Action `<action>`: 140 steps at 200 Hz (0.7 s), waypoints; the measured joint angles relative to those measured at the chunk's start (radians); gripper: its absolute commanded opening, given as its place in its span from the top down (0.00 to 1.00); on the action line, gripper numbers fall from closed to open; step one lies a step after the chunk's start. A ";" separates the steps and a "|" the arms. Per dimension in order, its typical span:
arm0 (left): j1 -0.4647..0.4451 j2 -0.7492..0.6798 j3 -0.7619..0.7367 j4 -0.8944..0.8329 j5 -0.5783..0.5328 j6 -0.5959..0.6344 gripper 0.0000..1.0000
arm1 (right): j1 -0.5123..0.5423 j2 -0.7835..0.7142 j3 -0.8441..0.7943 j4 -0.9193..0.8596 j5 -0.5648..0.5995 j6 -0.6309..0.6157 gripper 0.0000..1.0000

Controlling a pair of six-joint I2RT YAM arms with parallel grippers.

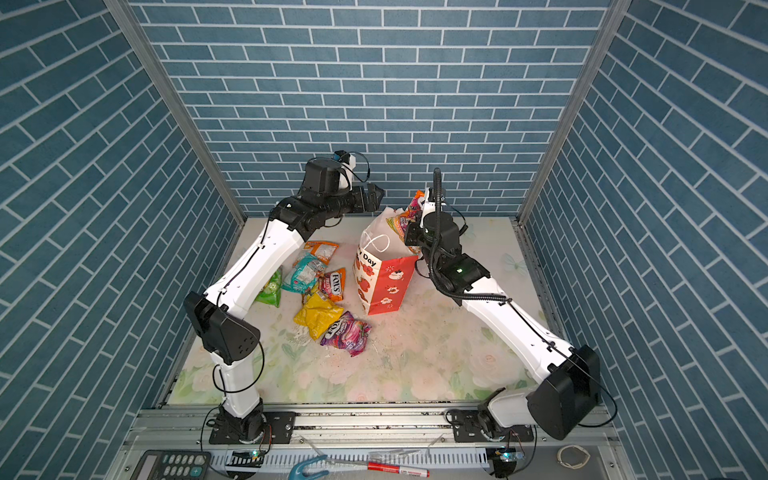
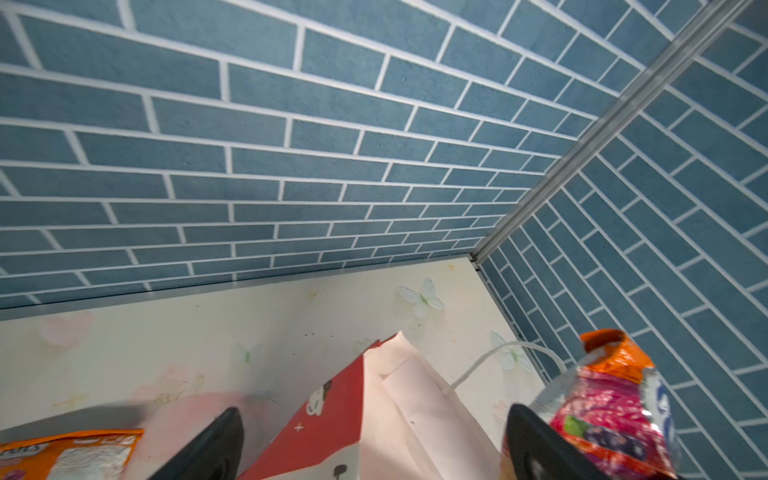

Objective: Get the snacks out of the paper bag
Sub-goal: 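Lift the Fox's candy bag out of the paper bag with the right gripper, then set the candy bag down with the right gripper while the left releases the bag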

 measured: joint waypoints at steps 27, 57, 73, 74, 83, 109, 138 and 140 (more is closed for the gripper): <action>0.001 -0.069 -0.063 0.006 -0.044 0.010 0.00 | -0.010 -0.007 0.064 -0.019 -0.020 -0.012 1.00; 0.001 -0.119 -0.132 0.024 -0.072 0.019 0.00 | -0.020 -0.011 0.129 -0.024 -0.030 -0.017 1.00; 0.001 -0.151 -0.199 0.039 -0.090 0.027 0.01 | -0.040 -0.026 0.131 -0.031 -0.029 -0.020 1.00; 0.001 -0.153 -0.204 0.040 -0.091 0.028 0.01 | -0.042 -0.028 0.130 -0.031 -0.030 -0.020 1.00; 0.001 -0.182 -0.266 0.055 -0.105 0.034 0.01 | -0.063 -0.042 0.122 -0.035 -0.029 -0.019 1.00; 0.002 -0.315 -0.498 0.125 -0.156 0.046 0.01 | -0.150 -0.103 0.057 -0.047 -0.020 -0.008 1.00; 0.003 -0.488 -0.689 0.204 -0.214 0.060 0.00 | -0.239 -0.153 -0.056 -0.065 -0.018 0.044 1.00; 0.003 -0.500 -0.698 0.210 -0.218 0.061 0.01 | -0.243 -0.153 -0.064 -0.064 -0.019 0.047 1.00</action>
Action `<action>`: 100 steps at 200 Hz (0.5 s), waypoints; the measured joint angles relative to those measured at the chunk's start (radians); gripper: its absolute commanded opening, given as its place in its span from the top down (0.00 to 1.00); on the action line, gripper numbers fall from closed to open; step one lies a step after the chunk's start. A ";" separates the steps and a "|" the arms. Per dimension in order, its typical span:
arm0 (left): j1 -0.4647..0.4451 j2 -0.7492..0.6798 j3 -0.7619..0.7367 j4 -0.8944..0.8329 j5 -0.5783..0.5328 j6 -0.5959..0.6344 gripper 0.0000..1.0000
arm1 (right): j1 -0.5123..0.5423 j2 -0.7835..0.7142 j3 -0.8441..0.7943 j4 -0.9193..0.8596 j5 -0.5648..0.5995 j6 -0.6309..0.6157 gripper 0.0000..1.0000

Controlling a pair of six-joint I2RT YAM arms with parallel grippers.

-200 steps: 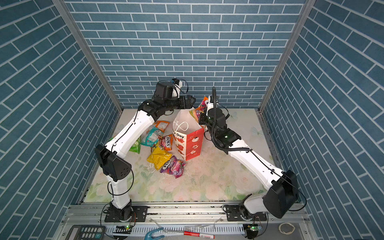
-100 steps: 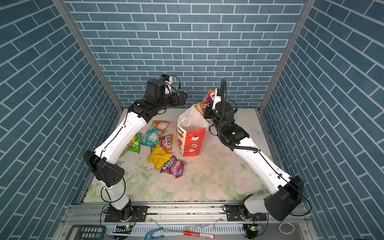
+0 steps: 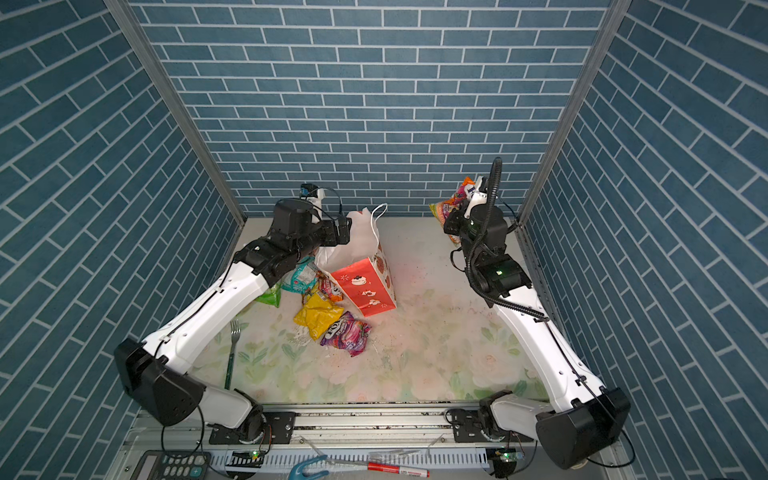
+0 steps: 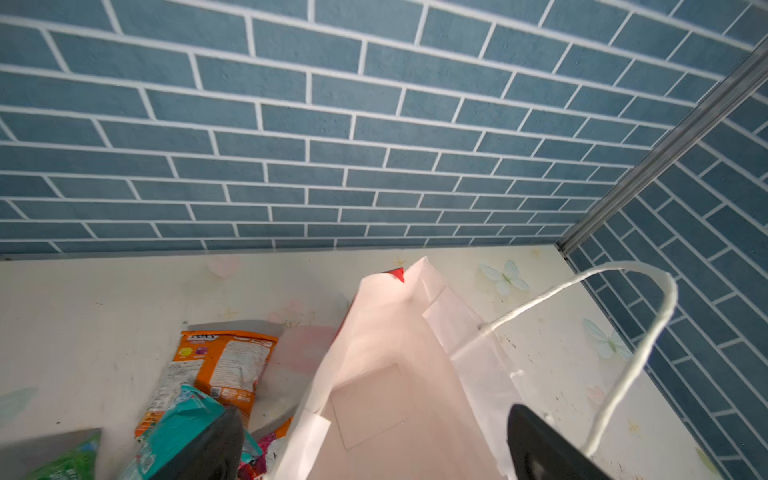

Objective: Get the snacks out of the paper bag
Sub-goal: 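Set the candy bag down with the right gripper while the left releases the bag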

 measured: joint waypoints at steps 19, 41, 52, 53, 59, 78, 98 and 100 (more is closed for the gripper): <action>0.003 -0.092 -0.053 0.038 -0.036 0.014 0.01 | -0.037 -0.002 -0.109 0.004 -0.010 0.047 1.00; 0.015 -0.177 -0.098 0.080 -0.079 0.028 0.01 | -0.075 0.026 -0.238 0.003 -0.041 0.105 1.00; 0.031 -0.208 -0.130 0.100 -0.095 0.028 0.01 | -0.089 0.053 -0.284 0.003 -0.065 0.133 1.00; 0.032 -0.210 -0.132 0.102 -0.096 0.028 0.00 | -0.090 0.055 -0.286 0.003 -0.066 0.134 1.00; 0.044 -0.224 -0.156 0.111 -0.102 0.027 0.00 | -0.097 0.075 -0.304 0.003 -0.082 0.149 1.00; 0.079 -0.259 -0.252 0.138 -0.126 0.018 0.00 | -0.108 0.142 -0.327 0.004 -0.115 0.175 1.00; 0.100 -0.284 -0.369 0.164 -0.159 0.013 0.00 | -0.119 0.204 -0.328 0.024 -0.140 0.188 1.00; 0.103 -0.286 -0.382 0.167 -0.162 0.013 0.00 | -0.121 0.211 -0.328 0.029 -0.144 0.190 1.00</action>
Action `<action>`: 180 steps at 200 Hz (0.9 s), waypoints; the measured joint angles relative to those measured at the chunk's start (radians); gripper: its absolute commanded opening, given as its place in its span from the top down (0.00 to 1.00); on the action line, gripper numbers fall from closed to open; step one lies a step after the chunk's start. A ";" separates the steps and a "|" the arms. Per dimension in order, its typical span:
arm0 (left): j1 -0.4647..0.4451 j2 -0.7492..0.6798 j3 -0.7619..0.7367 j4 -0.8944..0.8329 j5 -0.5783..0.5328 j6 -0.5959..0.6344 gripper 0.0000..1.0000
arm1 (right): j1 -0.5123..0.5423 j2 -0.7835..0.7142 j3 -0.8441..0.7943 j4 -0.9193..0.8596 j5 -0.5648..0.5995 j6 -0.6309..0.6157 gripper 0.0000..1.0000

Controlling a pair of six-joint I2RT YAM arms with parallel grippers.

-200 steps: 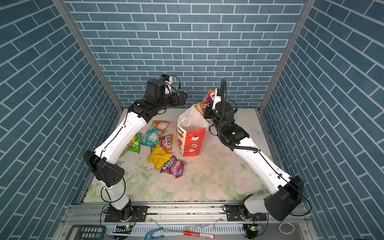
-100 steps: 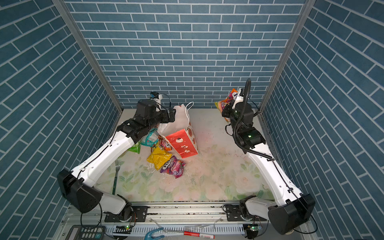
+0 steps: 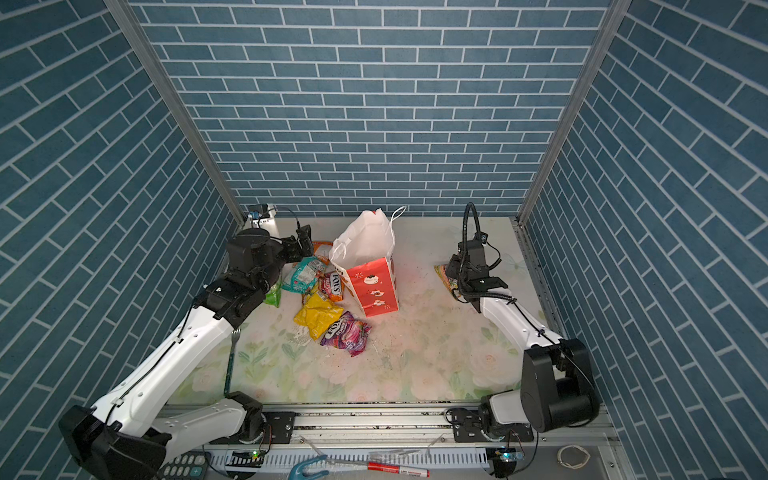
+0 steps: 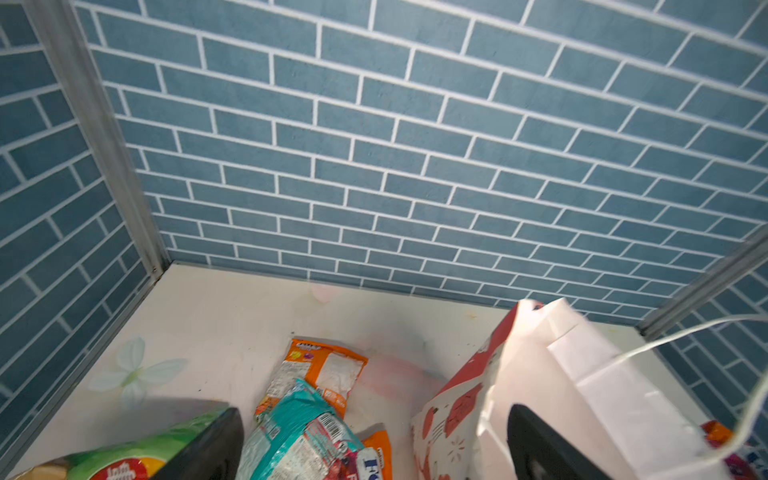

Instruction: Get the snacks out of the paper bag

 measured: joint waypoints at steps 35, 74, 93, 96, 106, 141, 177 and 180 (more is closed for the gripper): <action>0.066 -0.047 -0.186 0.054 -0.005 -0.003 0.00 | -0.026 0.095 0.002 0.065 -0.051 0.007 0.92; 0.145 -0.094 -0.296 0.125 -0.016 0.000 0.00 | -0.041 0.145 0.010 0.095 -0.069 -0.018 0.44; 0.180 -0.098 -0.322 0.150 -0.029 0.001 0.00 | -0.043 0.144 0.029 0.110 -0.065 -0.041 0.22; 0.184 -0.098 -0.324 0.153 -0.030 0.002 0.00 | -0.044 0.143 0.032 0.114 -0.062 -0.039 0.18; 0.196 -0.100 -0.340 0.174 -0.039 0.004 0.01 | -0.045 0.137 0.041 0.119 -0.057 -0.055 0.03; 0.210 -0.105 -0.406 0.232 -0.075 0.039 0.01 | -0.046 0.042 0.040 0.142 0.005 -0.135 0.01; 0.246 -0.097 -0.454 0.312 -0.101 0.109 0.00 | -0.053 -0.106 -0.043 0.334 0.119 -0.264 0.01; 0.253 -0.094 -0.460 0.322 -0.103 0.113 0.00 | -0.056 -0.115 -0.058 0.358 0.130 -0.274 0.01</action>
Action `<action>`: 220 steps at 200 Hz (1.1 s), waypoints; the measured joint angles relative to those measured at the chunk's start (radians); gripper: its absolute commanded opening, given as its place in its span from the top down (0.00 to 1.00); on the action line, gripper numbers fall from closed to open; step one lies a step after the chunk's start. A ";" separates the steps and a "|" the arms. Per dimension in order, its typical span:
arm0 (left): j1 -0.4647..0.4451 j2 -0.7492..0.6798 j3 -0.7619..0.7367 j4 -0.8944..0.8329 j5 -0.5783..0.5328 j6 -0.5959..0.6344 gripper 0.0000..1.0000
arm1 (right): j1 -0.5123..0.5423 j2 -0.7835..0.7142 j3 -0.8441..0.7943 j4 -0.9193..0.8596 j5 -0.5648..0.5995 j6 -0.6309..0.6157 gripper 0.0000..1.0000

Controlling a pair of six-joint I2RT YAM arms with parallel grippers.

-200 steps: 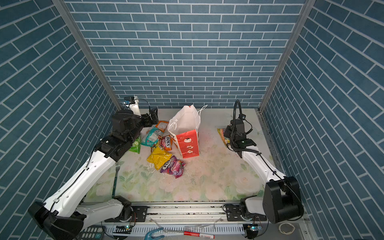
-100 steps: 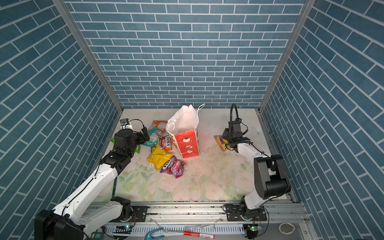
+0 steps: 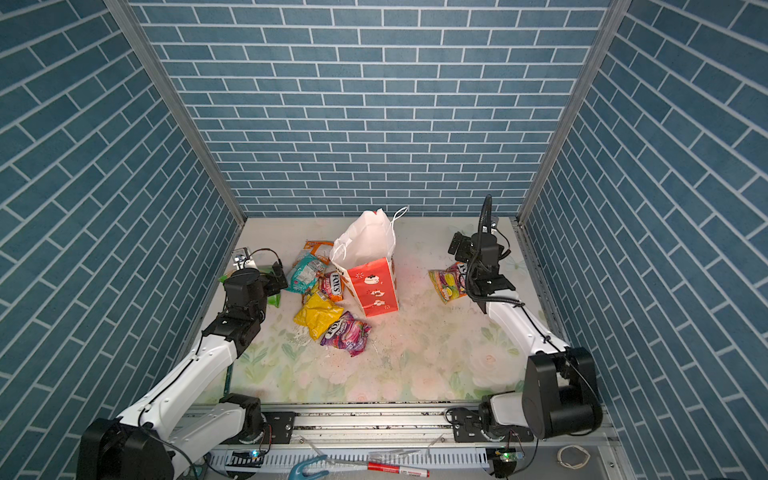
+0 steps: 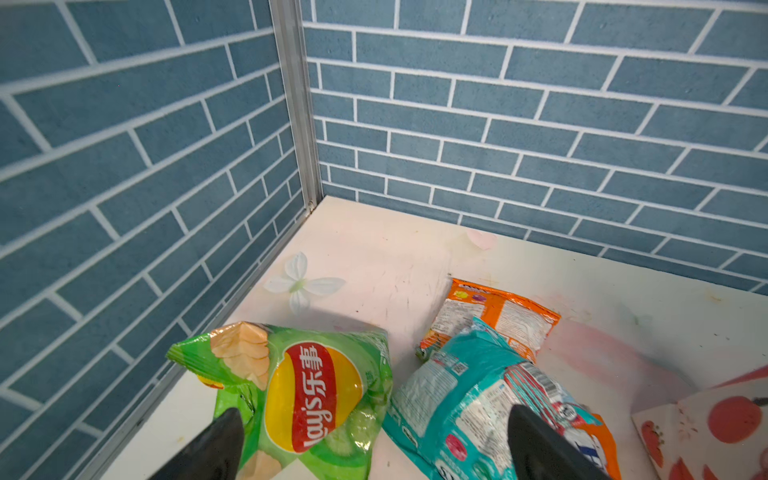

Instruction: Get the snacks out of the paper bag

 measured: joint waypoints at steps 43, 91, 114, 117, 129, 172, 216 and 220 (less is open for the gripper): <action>0.048 0.055 -0.088 0.107 -0.002 0.029 0.01 | -0.055 -0.019 -0.325 0.354 0.138 -0.102 0.01; 0.061 0.126 -0.148 0.224 -0.012 0.055 0.00 | -0.064 -0.016 -0.502 0.531 0.291 -0.167 0.01; 0.067 0.160 -0.148 0.272 -0.005 0.066 0.00 | -0.072 -0.016 -0.537 0.573 0.343 -0.180 0.01; 0.068 0.164 -0.148 0.275 -0.004 0.069 0.00 | -0.074 -0.016 -0.541 0.575 0.347 -0.182 0.01; 0.071 0.179 -0.148 0.280 0.003 0.075 0.01 | -0.080 -0.016 -0.552 0.575 0.361 -0.185 0.01; 0.079 0.201 -0.156 0.319 0.011 0.104 0.00 | -0.114 0.045 -0.555 0.605 0.376 -0.181 0.01; 0.084 0.281 -0.229 0.482 0.003 0.154 0.00 | -0.164 0.104 -0.564 0.600 0.364 -0.138 0.01; 0.084 0.288 -0.237 0.499 0.004 0.158 0.00 | -0.171 0.104 -0.564 0.599 0.361 -0.131 0.01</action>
